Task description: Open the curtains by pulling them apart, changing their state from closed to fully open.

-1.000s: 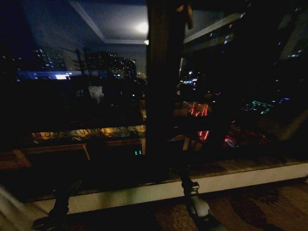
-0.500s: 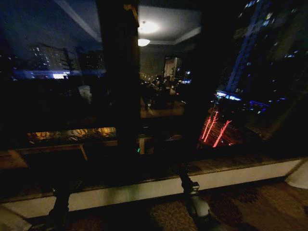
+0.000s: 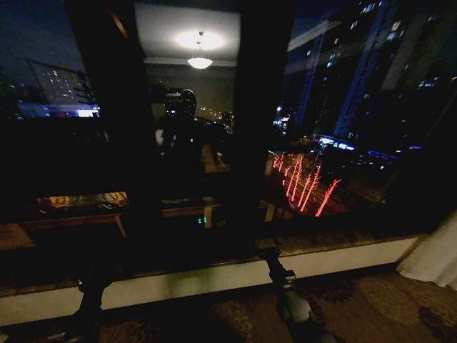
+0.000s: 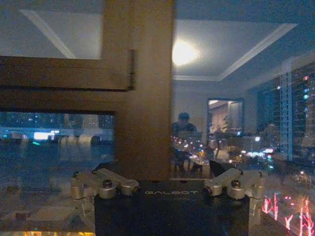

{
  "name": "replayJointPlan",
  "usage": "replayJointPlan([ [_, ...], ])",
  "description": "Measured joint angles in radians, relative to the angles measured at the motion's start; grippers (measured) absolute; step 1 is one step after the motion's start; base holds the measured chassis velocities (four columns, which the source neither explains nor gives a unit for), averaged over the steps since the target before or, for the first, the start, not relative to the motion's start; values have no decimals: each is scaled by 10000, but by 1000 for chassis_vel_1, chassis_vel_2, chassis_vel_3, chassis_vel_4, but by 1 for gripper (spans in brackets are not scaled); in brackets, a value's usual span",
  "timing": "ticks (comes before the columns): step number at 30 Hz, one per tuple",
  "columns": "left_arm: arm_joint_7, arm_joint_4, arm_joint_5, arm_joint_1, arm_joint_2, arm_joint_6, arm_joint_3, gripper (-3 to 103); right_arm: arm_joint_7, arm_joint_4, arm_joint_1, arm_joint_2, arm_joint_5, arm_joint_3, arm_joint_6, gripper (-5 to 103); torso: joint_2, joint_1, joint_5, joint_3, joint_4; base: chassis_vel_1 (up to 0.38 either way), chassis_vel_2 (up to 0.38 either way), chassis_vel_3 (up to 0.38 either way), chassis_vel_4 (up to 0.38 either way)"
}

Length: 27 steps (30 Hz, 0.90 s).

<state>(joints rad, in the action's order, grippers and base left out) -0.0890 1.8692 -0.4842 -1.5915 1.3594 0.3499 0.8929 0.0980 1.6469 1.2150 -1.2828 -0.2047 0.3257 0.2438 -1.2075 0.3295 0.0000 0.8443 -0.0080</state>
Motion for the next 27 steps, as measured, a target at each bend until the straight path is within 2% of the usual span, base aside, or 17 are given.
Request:
replayJointPlan([
  [9, 0, 0, -1, 0, 1, 0, 0, 100, 0, 0, 0, 1, 0, 0, 0, 100, 0, 1, 0, 1, -1, -341, -346, 332, 345],
  [13, -7, 0, -1, 0, 2, 0, -2, 100, 1, -1, 0, 2, 0, 5, 0, 100, 0, 0, 2, 0, -2, -182, -212, 236, 178],
  [17, -8, 1, -1, 0, 1, 0, -2, 100, 2, 0, 0, 3, 0, 6, 0, 100, 0, 0, 4, 0, -2, -47, -62, 52, 24],
  [21, -2, -1, 0, 0, -2, 0, 2, 100, 1, 0, 0, -3, 0, -2, 0, 100, 0, 1, -14, 0, 3, 0, 0, 0, 0],
  [27, 4, -1, -1, 1, -3, -1, 6, 100, 0, 0, 0, -4, 0, -4, 0, 100, 1, 2, -3, 0, 1, 51, 0, -57, -6],
])
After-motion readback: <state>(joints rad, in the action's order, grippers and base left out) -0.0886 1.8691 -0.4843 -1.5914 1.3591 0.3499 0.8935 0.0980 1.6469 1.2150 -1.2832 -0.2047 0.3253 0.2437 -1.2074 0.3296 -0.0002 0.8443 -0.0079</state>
